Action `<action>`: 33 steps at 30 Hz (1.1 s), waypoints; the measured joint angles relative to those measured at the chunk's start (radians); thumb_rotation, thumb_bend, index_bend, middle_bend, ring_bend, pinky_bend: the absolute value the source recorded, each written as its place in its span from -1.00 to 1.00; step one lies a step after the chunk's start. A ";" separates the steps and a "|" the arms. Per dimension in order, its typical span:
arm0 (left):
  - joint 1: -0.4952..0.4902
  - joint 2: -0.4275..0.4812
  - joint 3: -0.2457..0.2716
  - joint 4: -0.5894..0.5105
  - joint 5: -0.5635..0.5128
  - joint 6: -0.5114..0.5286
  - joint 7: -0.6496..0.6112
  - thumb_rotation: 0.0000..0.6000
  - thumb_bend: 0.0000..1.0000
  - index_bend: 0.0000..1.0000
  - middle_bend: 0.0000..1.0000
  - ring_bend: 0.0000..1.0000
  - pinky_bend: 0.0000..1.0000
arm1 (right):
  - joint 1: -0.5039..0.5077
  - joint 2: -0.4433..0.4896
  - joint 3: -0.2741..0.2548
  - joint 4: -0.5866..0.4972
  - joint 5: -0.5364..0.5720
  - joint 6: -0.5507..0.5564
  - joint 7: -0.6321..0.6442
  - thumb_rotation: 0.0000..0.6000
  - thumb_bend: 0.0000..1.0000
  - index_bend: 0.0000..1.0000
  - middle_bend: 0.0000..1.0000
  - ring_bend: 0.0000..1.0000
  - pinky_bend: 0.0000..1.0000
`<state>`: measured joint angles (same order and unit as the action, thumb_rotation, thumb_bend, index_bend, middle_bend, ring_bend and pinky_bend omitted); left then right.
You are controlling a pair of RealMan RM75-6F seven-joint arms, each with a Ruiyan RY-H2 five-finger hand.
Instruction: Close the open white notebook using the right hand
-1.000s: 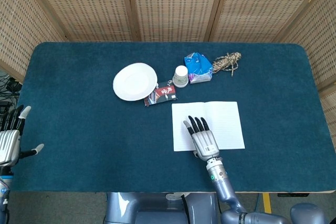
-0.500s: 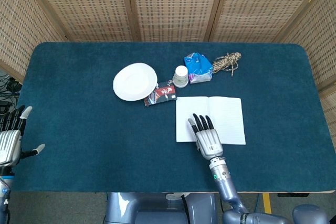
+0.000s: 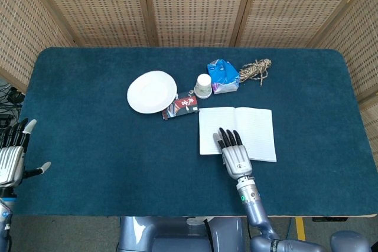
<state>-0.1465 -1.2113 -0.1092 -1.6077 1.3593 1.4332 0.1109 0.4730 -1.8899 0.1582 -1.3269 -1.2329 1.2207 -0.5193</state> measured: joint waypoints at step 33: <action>-0.004 -0.004 0.004 0.000 0.000 -0.007 0.006 1.00 -0.78 -1.00 -1.00 -1.00 -1.00 | -0.027 -0.006 0.126 -0.091 0.152 0.056 0.060 1.00 0.33 -0.30 -1.00 -1.00 -1.00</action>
<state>-0.1505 -1.2150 -0.1051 -1.6080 1.3589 1.4258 0.1166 0.4462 -1.8962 0.2842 -1.4177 -1.0806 1.2766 -0.4595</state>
